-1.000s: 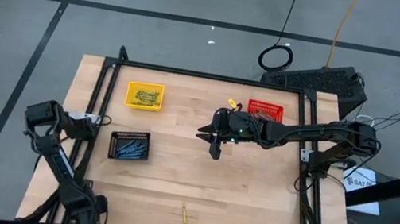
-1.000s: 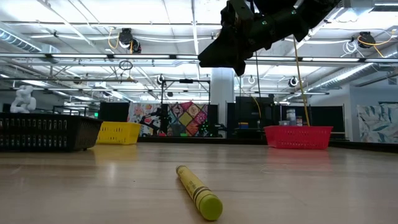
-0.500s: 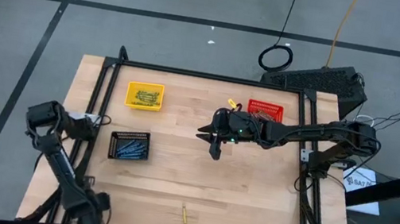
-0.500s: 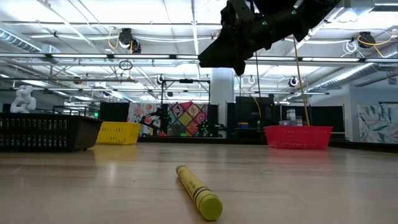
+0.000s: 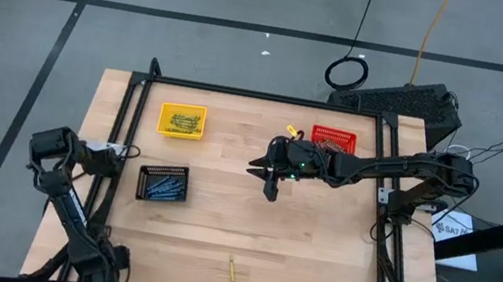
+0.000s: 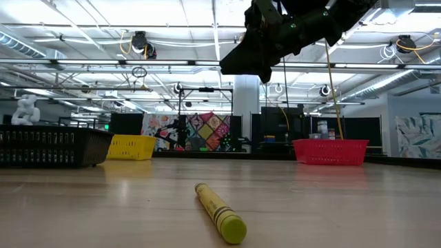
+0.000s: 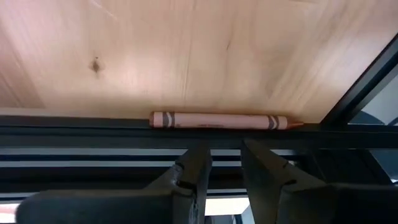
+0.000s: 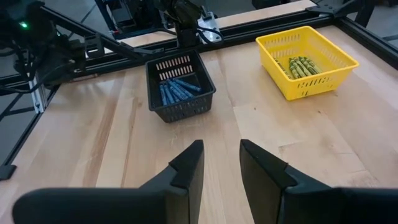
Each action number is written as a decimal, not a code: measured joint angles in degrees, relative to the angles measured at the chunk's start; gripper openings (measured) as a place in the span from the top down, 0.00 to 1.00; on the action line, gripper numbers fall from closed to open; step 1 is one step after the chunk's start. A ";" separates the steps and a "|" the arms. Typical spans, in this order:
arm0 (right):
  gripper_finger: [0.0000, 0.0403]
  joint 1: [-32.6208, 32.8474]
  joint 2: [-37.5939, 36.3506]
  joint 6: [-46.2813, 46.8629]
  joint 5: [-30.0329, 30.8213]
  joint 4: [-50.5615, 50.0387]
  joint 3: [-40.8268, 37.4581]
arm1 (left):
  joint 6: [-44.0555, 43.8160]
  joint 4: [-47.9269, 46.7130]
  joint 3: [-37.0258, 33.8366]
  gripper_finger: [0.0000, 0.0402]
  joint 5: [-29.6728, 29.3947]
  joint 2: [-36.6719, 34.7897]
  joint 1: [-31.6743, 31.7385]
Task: Sort crayons
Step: Put the brown crayon into the red bin
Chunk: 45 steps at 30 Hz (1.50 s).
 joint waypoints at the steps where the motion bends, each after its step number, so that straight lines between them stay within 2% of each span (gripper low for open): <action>1: 0.77 0.00 0.00 0.00 0.00 0.02 0.00 | 0.16 0.03 -0.13 0.79 0.02 -0.06 -0.12; 5: 0.77 0.00 -0.02 0.02 -0.02 0.02 0.00 | 3.63 -0.13 -0.20 0.83 -0.09 -0.13 -0.67; 10: 0.77 0.00 -0.01 0.29 -0.02 0.00 0.00 | 3.96 -0.34 -0.29 0.90 -0.60 -0.09 0.13; 19: 0.77 0.00 -0.02 0.24 -0.02 -0.02 0.00 | 9.12 -0.19 -0.40 0.93 -0.21 0.11 1.67; 24: 0.77 0.00 0.00 0.24 -0.02 -0.07 0.00 | 10.44 0.25 -0.40 0.99 -0.83 0.11 2.04; 31: 0.77 -0.01 -0.01 0.22 -0.02 -0.13 0.00 | 10.35 4.46 -0.49 1.00 -4.38 0.27 2.13; 45: 0.77 -0.01 -0.02 0.17 -0.02 -0.24 0.00 | 8.48 3.29 -1.57 1.00 0.78 0.12 1.25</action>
